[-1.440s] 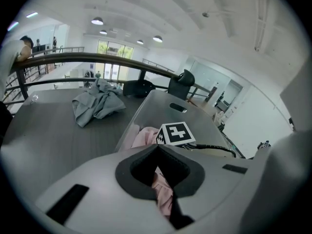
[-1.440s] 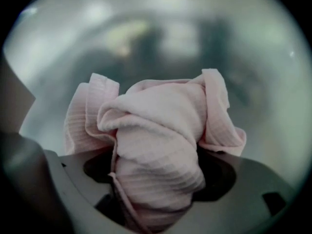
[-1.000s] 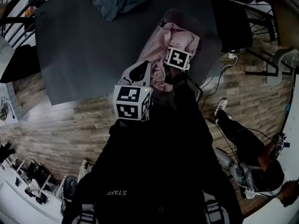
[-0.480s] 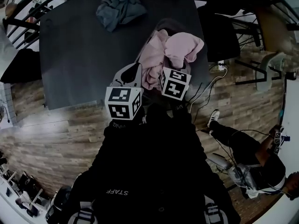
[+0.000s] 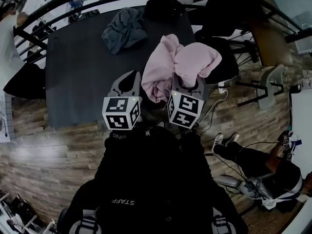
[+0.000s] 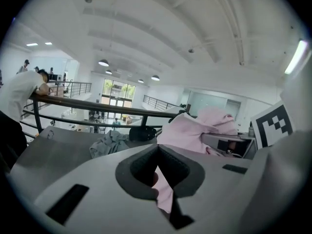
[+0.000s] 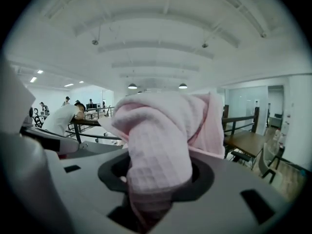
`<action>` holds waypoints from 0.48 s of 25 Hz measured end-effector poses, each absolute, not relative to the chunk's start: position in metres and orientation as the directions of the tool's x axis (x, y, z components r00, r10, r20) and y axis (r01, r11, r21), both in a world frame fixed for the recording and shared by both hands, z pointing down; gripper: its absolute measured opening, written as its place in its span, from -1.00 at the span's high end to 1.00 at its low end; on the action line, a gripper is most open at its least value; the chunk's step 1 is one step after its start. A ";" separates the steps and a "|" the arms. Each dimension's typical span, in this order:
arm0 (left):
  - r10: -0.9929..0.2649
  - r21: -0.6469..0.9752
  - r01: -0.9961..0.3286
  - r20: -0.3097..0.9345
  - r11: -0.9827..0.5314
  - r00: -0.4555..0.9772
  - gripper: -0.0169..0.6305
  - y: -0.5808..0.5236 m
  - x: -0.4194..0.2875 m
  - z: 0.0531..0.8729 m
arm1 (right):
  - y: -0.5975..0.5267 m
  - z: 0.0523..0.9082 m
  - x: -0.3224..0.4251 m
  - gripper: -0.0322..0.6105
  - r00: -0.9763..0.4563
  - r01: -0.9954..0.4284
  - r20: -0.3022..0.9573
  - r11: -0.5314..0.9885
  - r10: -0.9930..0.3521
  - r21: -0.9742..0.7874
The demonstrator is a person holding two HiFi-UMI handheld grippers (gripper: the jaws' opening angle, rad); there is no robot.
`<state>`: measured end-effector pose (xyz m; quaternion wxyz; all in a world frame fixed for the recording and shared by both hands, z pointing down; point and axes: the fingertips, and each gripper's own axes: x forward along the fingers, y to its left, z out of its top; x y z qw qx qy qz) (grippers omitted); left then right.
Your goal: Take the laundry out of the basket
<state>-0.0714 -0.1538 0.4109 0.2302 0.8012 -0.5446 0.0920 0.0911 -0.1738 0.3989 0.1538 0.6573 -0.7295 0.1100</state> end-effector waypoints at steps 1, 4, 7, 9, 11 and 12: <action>-0.838 0.265 -0.915 0.383 -0.303 0.389 0.95 -0.156 -0.071 0.404 | -0.173 0.389 0.092 0.27 -0.088 -0.993 0.347 0.110 -0.934 0.046; -0.859 0.248 -0.915 0.333 -0.318 0.389 0.95 -0.161 -0.067 0.382 | -0.171 0.362 0.096 0.27 -0.083 -0.993 0.282 0.104 -0.956 0.057; -0.877 0.231 -0.914 0.279 -0.335 0.392 0.95 -0.164 -0.063 0.360 | -0.168 0.339 0.100 0.27 -0.078 -0.994 0.229 0.094 -0.970 0.059; -0.887 0.219 -0.913 0.242 -0.345 0.393 0.95 -0.165 -0.062 0.345 | -0.166 0.323 0.103 0.27 -0.074 -0.994 0.192 0.087 -0.979 0.060; -0.896 0.207 -0.912 0.207 -0.353 0.394 0.95 -0.167 -0.059 0.331 | -0.165 0.308 0.107 0.27 -0.069 -0.995 0.154 0.079 -0.986 0.064; -0.899 0.202 -0.912 0.191 -0.357 0.394 0.95 -0.167 -0.058 0.324 | -0.164 0.301 0.109 0.27 -0.066 -0.995 0.136 0.076 -0.988 0.067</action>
